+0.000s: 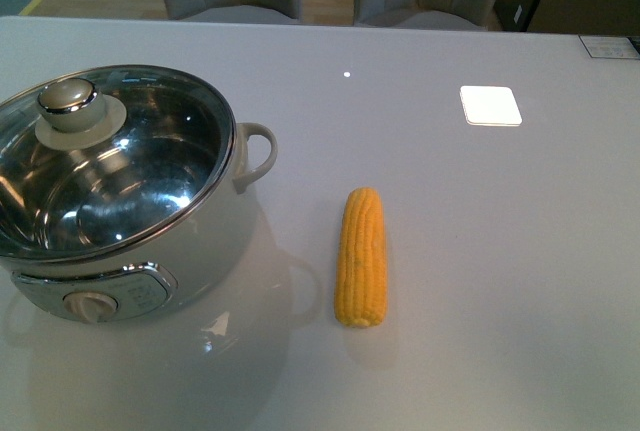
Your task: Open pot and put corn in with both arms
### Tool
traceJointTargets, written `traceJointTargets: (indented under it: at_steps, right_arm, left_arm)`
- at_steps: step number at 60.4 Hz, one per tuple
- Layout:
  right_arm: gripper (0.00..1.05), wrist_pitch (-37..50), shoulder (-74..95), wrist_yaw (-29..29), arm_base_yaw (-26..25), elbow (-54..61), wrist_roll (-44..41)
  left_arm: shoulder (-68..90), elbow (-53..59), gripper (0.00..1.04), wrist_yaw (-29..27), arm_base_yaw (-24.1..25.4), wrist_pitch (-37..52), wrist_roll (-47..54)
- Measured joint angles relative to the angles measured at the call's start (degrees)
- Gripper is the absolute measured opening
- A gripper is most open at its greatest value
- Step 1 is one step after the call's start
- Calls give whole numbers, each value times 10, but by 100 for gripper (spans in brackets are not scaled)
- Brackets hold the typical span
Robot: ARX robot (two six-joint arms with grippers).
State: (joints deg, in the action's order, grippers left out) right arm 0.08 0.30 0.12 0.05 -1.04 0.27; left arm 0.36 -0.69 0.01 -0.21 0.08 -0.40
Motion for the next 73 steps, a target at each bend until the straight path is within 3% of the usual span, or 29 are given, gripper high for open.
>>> traceJointTargets:
  at_steps: [35,42,48,62,73]
  right_arm:
    - [96,0,0,0,0,0,0]
    - [96,0,0,-1,0,0,0]
    - [96,0,0,-1,0,0,0]
    - [96,0,0,-1,0,0,0]
    - [96,0,0,-1,0,0,0]
  left_arm:
    - [2,-1,98,2,0,-3,-2]
    - [106,-71,98,17,-5,-181,-43]
    - [142,-83,98,16,-23,-201,-65]
    - [245,-107,98,38,-30,-88,-65]
    - [461,-113,98,54,-37,138,-19]
